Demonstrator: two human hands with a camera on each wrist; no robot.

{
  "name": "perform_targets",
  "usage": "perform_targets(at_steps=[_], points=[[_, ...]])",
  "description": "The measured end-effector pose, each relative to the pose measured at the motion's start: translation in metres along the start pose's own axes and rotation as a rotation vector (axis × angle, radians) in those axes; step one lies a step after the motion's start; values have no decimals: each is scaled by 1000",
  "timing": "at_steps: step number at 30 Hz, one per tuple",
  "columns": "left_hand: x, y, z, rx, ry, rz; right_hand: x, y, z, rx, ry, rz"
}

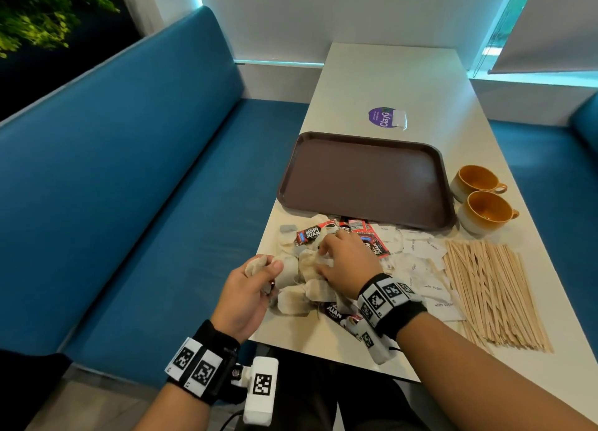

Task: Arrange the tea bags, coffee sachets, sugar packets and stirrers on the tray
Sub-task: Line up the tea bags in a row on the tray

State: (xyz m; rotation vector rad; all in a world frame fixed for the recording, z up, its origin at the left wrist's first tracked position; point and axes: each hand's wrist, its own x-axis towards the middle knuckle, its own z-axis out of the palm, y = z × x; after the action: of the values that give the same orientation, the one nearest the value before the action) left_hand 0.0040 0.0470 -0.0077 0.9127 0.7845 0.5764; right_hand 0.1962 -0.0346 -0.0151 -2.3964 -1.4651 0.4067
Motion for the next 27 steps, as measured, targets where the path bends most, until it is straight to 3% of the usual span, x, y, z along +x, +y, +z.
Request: perform_targets(at_steps=[5, 9, 17, 27], points=[[-7, 3, 5, -202, 15, -52, 1, 7, -8, 166, 19, 26], [-12, 6, 12, -367, -32, -124, -7, 15, -20, 395, 137, 110], [-8, -2, 18, -232, 50, -207, -21, 26, -44, 789, 261, 218], [-10, -9, 24, -239, -97, -224, -40, 9, -59, 1132, 225, 220]])
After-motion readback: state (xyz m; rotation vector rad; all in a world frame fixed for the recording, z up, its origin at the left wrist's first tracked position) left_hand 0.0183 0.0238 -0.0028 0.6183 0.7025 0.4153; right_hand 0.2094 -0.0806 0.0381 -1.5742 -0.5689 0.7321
